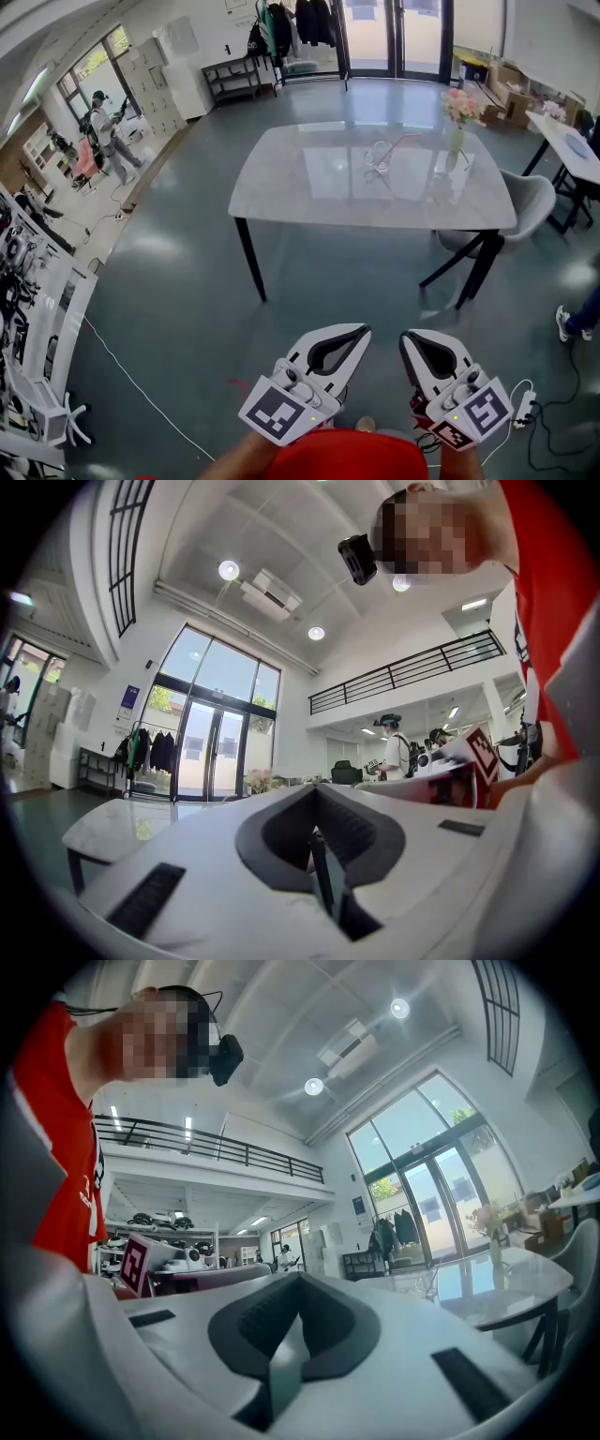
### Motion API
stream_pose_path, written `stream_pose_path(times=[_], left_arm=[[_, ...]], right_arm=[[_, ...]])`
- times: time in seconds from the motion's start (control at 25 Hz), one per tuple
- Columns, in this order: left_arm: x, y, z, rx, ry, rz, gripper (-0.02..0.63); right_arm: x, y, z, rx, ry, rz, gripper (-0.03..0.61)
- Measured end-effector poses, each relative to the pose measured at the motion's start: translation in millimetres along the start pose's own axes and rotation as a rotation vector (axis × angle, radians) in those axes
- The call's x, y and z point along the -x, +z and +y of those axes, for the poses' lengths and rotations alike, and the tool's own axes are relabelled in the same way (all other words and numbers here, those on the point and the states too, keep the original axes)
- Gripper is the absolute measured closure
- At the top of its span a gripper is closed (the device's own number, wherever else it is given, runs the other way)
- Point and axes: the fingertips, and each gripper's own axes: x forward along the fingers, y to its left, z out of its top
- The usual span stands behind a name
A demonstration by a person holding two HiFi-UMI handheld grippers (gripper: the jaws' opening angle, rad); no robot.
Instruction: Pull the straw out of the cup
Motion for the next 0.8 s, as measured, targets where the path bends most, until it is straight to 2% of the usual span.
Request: stream_pose_path(times=[0.52, 0.8], left_arm=[[-33, -1, -28, -0.028, 0.044, 0.017, 0.601], [-46, -5, -29, -0.029, 0.074, 0.012, 0.601]], right_arm=[[34, 7, -33, -0.011, 0.039, -0.012, 0.583], [39, 6, -50, 0.004, 0.056, 0.001, 0.583]])
